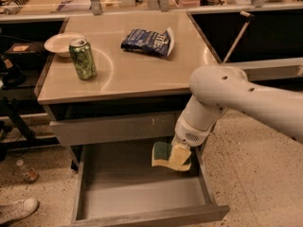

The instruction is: Place sponge into middle drawer

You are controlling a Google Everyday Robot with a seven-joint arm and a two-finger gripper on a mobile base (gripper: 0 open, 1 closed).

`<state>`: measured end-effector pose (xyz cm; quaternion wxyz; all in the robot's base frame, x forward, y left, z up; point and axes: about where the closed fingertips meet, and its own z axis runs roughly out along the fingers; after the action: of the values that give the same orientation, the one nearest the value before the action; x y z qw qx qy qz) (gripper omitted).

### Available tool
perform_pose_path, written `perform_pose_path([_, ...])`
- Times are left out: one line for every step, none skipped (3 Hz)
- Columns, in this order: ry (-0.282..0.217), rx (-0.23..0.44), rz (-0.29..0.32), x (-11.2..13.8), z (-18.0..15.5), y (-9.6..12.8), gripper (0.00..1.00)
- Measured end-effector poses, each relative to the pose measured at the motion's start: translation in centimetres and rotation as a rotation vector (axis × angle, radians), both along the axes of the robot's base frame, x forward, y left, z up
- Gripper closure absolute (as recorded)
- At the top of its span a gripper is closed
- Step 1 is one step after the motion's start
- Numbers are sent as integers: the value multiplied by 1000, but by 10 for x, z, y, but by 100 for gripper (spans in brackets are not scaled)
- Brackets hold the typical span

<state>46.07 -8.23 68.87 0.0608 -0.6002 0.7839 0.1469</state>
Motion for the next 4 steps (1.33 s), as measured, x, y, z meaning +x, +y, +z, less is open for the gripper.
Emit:
perform_pose_path([70,66,-13,-13,-48,31,100])
perform_pose_path([71,70,-15,-12,-52,32,100])
perform_pose_path([129,105,-18,-22,-77,44,100])
perform_pose_path([214,161,-15,-40,-133,84,100])
